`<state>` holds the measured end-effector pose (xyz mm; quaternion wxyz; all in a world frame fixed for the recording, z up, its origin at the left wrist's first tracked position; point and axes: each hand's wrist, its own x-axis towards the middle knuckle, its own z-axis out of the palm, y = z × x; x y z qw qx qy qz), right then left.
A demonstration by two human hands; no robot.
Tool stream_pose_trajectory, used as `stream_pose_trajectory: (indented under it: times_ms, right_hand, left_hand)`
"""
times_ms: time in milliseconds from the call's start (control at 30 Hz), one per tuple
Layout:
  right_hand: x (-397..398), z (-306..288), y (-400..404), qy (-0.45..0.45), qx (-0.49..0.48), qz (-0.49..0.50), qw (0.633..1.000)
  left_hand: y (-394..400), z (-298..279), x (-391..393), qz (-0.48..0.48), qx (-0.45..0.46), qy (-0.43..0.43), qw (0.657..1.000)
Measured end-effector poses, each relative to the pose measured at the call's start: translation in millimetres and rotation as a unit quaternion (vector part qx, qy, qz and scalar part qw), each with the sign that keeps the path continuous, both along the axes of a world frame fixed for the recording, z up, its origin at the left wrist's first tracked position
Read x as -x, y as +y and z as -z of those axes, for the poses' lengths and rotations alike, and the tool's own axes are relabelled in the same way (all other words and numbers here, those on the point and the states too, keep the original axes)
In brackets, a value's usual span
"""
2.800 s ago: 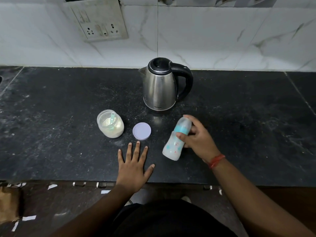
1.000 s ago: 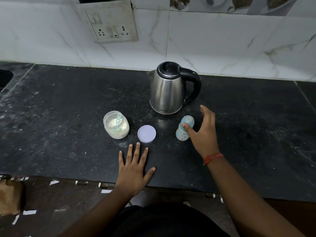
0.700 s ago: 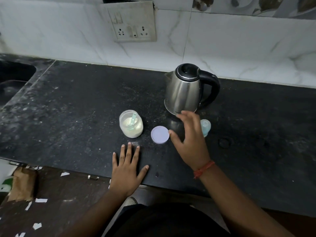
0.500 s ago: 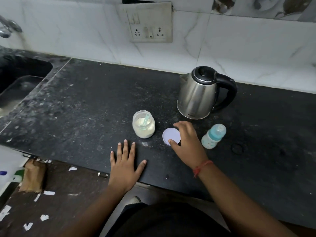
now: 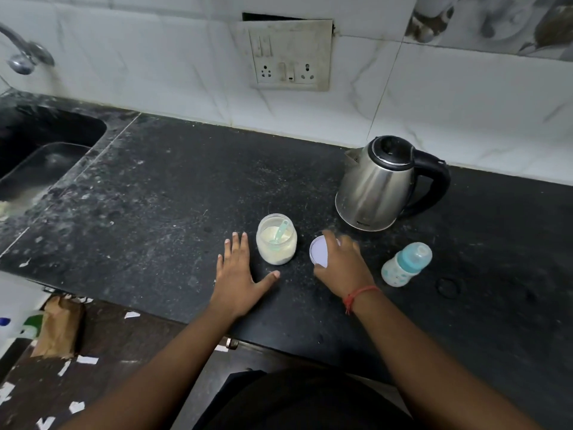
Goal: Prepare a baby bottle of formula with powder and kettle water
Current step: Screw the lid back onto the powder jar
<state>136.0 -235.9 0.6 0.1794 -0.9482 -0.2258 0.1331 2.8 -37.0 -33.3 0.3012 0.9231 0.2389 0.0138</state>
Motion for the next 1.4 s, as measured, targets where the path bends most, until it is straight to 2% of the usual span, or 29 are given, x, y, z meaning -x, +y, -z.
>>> stream_pose_trajectory:
  times_ms: [200,433,500,600,667,767,833,933,1000,1167,1267,1400]
  right_hand:
    - [-1.8,-16.7,-8.2,0.069,-0.104,0.033,0.992]
    - [-0.4,-38.2,-26.5,0.147,-0.213,0.071,0.963]
    - [-2.3,-46.0,-31.7,0.201,-0.293,0.126,0.926]
    - [-5.0,-56.9,-38.5,0.284,-0.414,0.190,0.844]
    - [-6.5,-64.6,-41.5,0.271,-0.435,0.196,0.836]
    - [-8.5,-74.8,-45.2,0.170,-0.386,0.146,0.895]
    - [-10.3,-77.5,-46.6,0.097,-0.357,0.068,0.927]
    - [-11.9,-81.6,-46.7,0.005,-0.288,-0.041,0.957]
    - [-14.1,-83.8,-48.2,-0.017,-0.211,-0.097,0.973]
    - [-22.6,-91.7,-52.4,-0.011,-0.099,-0.181,0.978]
    - [-30.4,-98.0,-53.3,0.006,-0.064,-0.228,0.972]
    - [-35.0,-102.4,-54.3,-0.019,-0.033,-0.283,0.958]
  left_hand:
    - [-10.6,-6.6,-30.4,-0.012,0.199,-0.081,0.977]
    - [-13.1,-5.5,-48.8,-0.056,0.234,-0.153,0.958]
    - [-16.5,-5.0,-51.7,-0.068,0.242,-0.165,0.954]
    - [-27.2,-8.7,-54.9,-0.062,0.254,-0.172,0.950]
    - [-38.5,-13.4,-56.2,-0.046,0.253,-0.180,0.949]
    - [-59.2,-21.0,-58.5,-0.016,0.246,-0.189,0.951]
    - [-72.3,-25.8,-59.6,0.000,0.248,-0.193,0.949]
    - [-88.6,-33.0,-60.5,0.014,0.250,-0.186,0.950]
    - [-96.1,-37.4,-61.3,0.020,0.245,-0.175,0.953]
    - [-100.0,-44.0,-62.4,0.034,0.225,-0.163,0.960]
    - [-98.1,-47.9,-61.8,0.048,0.223,-0.153,0.961]
    - [-92.5,-52.4,-62.1,0.068,0.231,-0.149,0.959]
